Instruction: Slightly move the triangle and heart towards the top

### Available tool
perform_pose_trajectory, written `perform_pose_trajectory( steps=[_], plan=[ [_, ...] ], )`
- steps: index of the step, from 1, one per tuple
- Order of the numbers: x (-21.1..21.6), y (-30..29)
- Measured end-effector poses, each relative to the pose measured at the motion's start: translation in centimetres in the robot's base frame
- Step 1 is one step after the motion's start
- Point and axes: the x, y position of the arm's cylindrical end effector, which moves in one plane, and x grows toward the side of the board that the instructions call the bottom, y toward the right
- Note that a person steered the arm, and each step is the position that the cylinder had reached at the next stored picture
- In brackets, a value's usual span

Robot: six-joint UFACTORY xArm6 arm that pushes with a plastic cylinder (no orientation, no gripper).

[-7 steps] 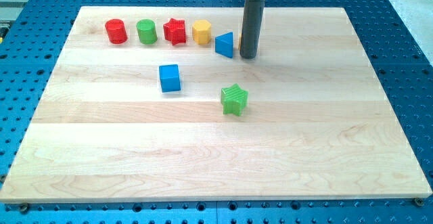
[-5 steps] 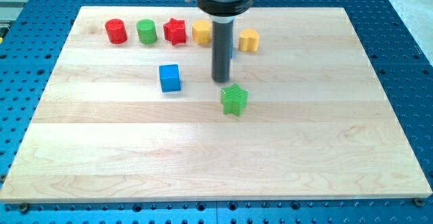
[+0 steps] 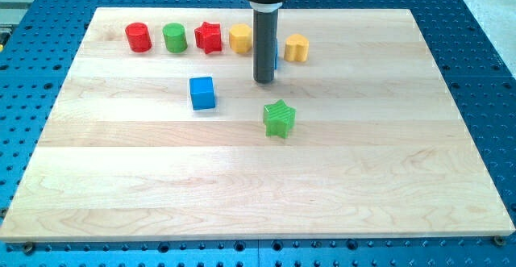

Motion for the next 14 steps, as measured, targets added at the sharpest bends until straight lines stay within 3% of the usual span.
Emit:
perform_pose_trajectory(
  steps=[2,6,8,11,14],
  plan=[
    [-3.4,0.9],
    [-4.7,1.0],
    [0.0,2.0],
    [-3.7,6.3],
    [-5.3,6.3]
  ],
)
